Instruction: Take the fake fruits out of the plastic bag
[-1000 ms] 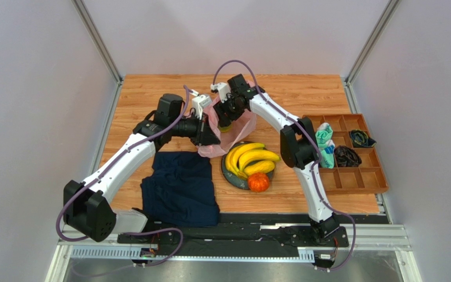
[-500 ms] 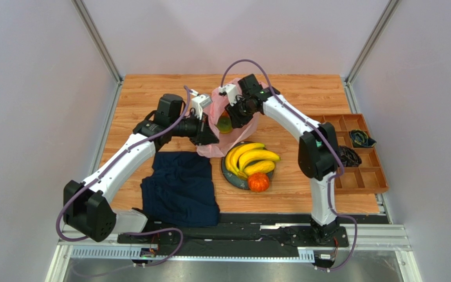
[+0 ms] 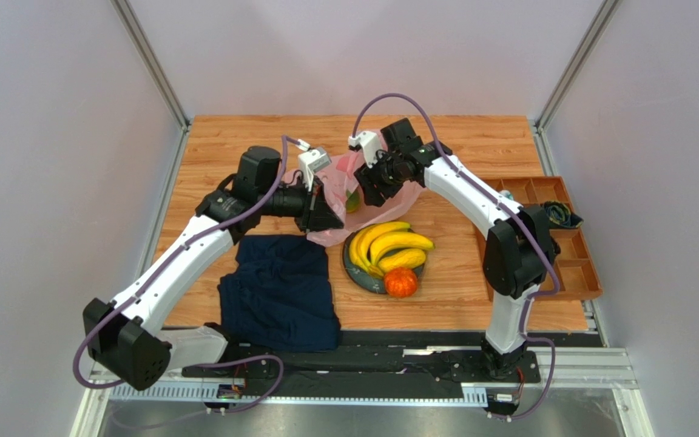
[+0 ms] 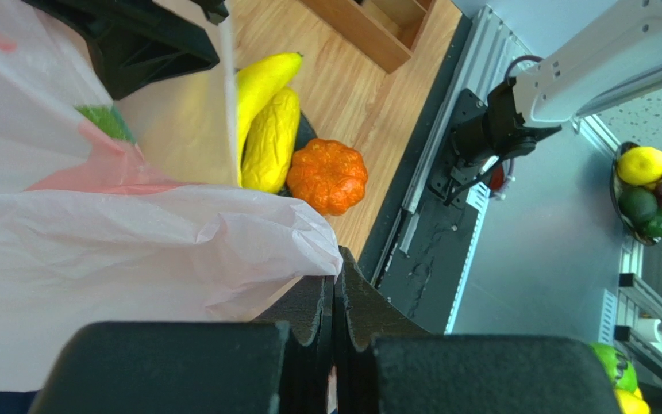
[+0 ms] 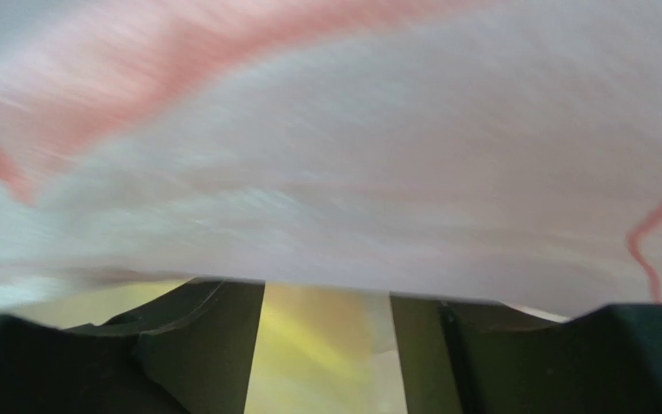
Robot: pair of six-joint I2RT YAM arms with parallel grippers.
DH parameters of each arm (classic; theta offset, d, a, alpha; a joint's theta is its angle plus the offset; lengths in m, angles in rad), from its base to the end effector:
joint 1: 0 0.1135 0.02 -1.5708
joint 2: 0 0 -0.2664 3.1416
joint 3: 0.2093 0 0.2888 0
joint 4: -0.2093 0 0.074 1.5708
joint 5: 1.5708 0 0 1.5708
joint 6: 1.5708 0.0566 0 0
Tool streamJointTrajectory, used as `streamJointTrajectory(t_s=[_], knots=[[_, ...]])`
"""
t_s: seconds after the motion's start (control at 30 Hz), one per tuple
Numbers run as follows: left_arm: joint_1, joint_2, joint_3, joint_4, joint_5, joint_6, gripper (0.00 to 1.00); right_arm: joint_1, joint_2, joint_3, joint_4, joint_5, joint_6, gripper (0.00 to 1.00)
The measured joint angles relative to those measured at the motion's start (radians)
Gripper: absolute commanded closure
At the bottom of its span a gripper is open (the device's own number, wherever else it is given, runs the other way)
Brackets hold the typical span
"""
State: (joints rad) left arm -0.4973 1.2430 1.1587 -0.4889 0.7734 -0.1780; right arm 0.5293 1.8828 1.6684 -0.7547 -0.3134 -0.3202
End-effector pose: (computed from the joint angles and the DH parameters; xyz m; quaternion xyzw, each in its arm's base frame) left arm 0.2597 -0.1860 0.3396 0.3074 0.7743 -0.4593 0.3083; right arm 0.3908 0.2488 0.2602 -0.4309 0.8405 0.1788 0.2755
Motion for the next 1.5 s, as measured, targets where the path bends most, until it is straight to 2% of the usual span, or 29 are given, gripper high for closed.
streamJointTrajectory(t_s=[0.13, 0.23, 0.3, 0.43, 0.63, 0.87, 1.07, 1.3, 1.5], knots=[[-0.006, -0.068, -0.068, -0.027, -0.033, -0.006, 1.0, 0.013, 0.013, -0.025, 0.004, -0.002, 0.013, 0.32], [-0.005, -0.102, -0.156, -0.072, -0.091, -0.045, 1.0, 0.051, 0.064, 0.011, 0.006, 0.003, 0.026, 0.25], [-0.005, -0.108, -0.189, -0.095, -0.124, -0.066, 1.0, 0.082, 0.107, 0.042, 0.014, 0.016, 0.037, 0.23], [-0.005, -0.109, -0.208, -0.113, -0.172, -0.095, 1.0, 0.132, 0.193, 0.097, 0.02, 0.038, 0.068, 0.18], [-0.005, -0.109, -0.209, -0.086, -0.17, -0.113, 1.0, 0.164, 0.273, 0.155, 0.02, 0.131, 0.119, 0.1], [-0.005, -0.115, -0.258, -0.055, -0.153, -0.129, 1.0, 0.176, 0.312, 0.208, 0.036, 0.289, 0.142, 0.09], [-0.005, -0.167, -0.3, -0.06, -0.145, -0.14, 1.0, 0.178, 0.362, 0.274, 0.041, 0.312, 0.151, 0.09], [-0.005, -0.226, -0.309, -0.06, -0.142, -0.138, 1.0, 0.204, 0.419, 0.299, 0.041, 0.269, 0.151, 0.09], [-0.004, -0.228, -0.31, -0.052, -0.126, -0.135, 1.0, 0.219, 0.441, 0.306, 0.053, 0.16, 0.159, 0.08]])
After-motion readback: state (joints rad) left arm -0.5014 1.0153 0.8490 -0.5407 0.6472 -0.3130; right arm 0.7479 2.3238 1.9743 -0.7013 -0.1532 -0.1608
